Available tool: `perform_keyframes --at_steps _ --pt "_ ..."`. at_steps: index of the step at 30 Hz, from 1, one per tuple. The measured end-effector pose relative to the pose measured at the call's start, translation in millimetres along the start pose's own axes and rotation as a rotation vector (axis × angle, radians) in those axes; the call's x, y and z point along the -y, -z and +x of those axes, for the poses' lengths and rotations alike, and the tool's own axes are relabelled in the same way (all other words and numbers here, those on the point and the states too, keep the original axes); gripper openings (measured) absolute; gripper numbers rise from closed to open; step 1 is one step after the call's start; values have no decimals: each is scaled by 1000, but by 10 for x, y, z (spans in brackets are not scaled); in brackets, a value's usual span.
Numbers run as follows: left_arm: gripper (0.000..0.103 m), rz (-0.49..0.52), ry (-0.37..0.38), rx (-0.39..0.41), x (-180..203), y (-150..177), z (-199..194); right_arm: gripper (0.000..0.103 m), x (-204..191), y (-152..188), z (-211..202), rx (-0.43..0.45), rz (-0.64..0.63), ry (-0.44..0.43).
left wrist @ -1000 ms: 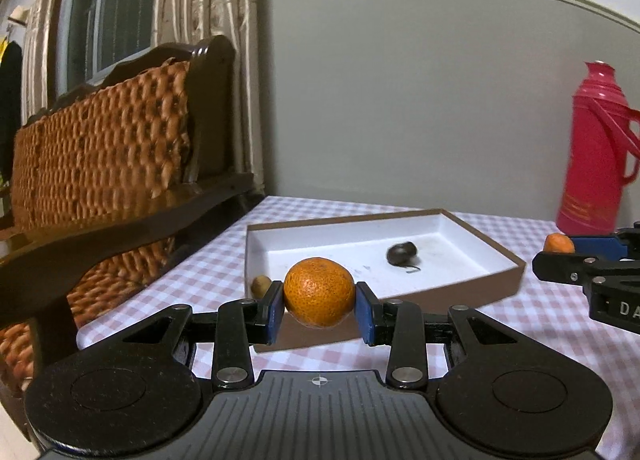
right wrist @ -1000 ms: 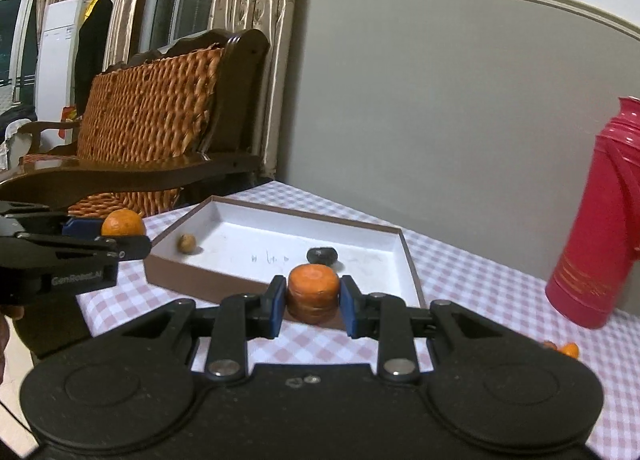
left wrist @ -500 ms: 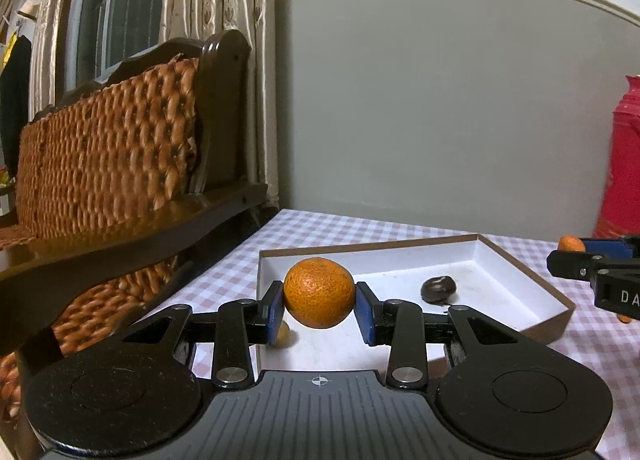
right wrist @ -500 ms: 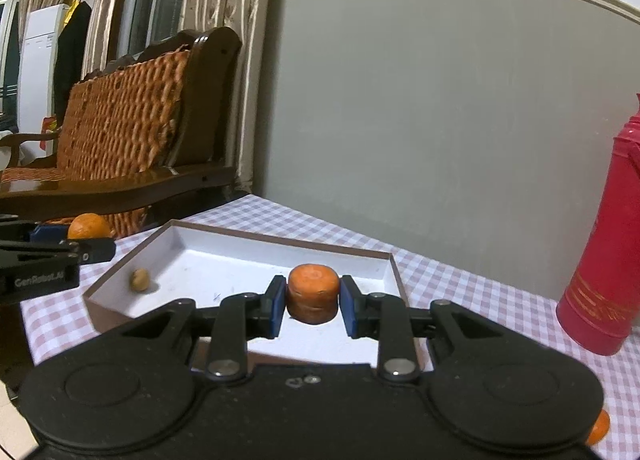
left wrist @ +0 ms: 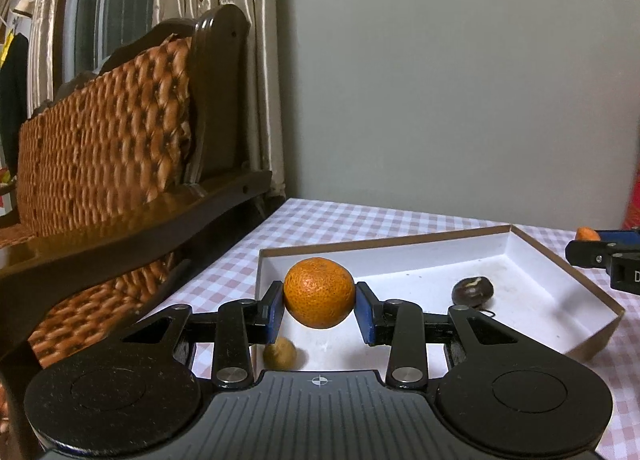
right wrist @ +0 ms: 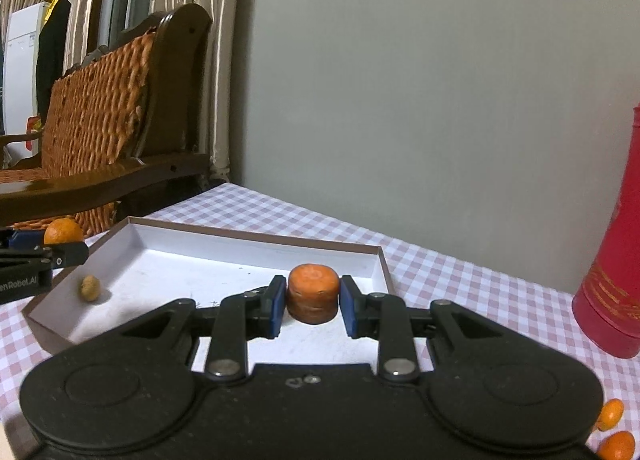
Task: Organize fruits
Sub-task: 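Carry the carrot slice and orange over the tray and release both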
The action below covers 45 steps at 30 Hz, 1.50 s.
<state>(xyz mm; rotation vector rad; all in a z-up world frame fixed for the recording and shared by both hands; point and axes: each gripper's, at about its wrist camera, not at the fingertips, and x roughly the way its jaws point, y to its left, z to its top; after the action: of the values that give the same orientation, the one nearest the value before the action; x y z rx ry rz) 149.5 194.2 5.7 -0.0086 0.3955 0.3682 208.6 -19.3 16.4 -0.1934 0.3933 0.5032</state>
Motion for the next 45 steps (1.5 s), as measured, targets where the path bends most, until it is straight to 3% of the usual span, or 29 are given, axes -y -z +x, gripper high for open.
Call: perform_keyframes --at_steps 2,3,4,5,7,45 --pt "44 2 -19 14 14 13 47 22 20 -15 46 0 3 -6" --pt "85 5 -37 19 26 26 52 30 17 -14 80 2 -13 7" --pt "102 4 -66 52 40 48 16 67 22 -11 133 -5 -24 42" --pt "103 15 -79 86 53 63 -13 96 34 -2 159 3 -21 76" --pt "103 37 -87 89 60 58 -15 93 80 44 121 47 -5 88" --pt "103 -41 -91 53 -94 107 -175 94 -79 43 -51 29 -29 48"
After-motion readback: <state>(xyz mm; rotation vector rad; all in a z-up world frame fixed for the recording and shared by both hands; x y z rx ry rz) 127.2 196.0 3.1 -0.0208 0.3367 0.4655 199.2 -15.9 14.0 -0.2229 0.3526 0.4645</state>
